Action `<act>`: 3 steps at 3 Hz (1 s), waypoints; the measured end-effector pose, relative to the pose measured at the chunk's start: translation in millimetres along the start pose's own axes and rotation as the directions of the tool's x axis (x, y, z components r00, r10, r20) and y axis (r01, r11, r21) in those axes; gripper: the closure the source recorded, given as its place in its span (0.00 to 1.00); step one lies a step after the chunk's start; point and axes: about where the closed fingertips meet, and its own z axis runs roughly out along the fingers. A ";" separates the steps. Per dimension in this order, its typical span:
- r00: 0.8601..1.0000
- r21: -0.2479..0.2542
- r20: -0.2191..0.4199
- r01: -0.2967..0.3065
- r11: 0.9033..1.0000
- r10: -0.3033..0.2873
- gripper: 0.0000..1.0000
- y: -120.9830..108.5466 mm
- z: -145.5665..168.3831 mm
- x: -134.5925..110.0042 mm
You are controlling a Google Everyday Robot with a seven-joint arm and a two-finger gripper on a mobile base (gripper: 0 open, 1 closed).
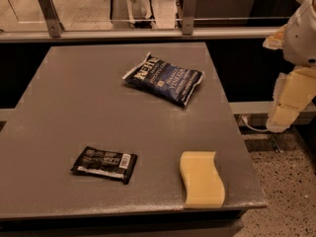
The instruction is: Move blue chip bag near sponge
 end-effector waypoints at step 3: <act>0.999 -0.011 0.044 0.011 1.000 -0.011 0.00 -90.6 105.4 -45.5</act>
Offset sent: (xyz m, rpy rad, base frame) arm 0.1437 0.0190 -0.0822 0.0338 0.0328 0.0299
